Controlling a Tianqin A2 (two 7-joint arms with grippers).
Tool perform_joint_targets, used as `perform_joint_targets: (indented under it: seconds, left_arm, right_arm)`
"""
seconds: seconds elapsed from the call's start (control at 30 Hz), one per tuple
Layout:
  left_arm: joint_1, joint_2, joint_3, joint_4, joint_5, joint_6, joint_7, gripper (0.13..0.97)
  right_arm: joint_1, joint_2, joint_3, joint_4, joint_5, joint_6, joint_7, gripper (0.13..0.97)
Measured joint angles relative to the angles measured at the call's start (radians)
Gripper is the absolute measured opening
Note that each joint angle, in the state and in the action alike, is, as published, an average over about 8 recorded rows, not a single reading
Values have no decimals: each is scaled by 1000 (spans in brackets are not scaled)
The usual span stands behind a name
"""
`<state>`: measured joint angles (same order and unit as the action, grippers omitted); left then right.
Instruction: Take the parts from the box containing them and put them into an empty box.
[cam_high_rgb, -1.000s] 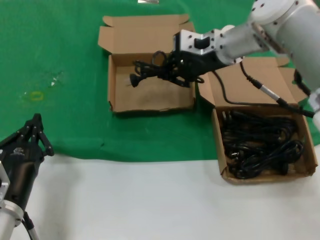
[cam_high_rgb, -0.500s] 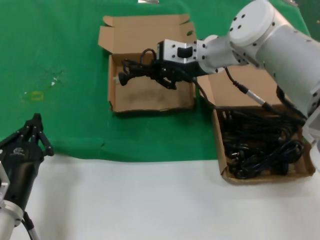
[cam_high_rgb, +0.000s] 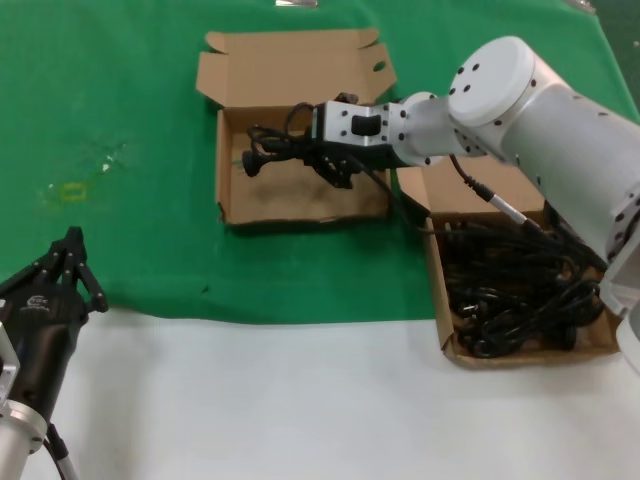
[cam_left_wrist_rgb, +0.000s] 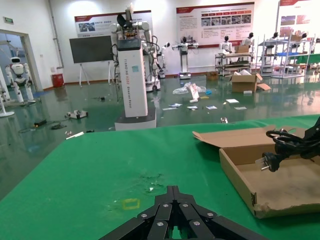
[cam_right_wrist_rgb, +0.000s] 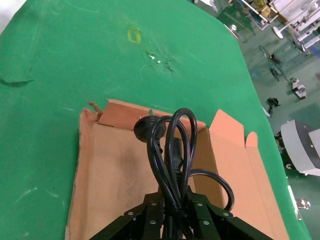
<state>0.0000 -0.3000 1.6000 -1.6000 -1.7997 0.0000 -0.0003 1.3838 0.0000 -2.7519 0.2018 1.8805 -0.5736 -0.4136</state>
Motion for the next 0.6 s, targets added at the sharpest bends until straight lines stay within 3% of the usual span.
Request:
perform_joint_targets:
  seconds: [0.6]
  left_arm:
    - [0, 0, 0, 0, 0, 0, 0, 144]
  right_arm:
    - [-12, 0, -1, 4, 44, 33, -41, 303]
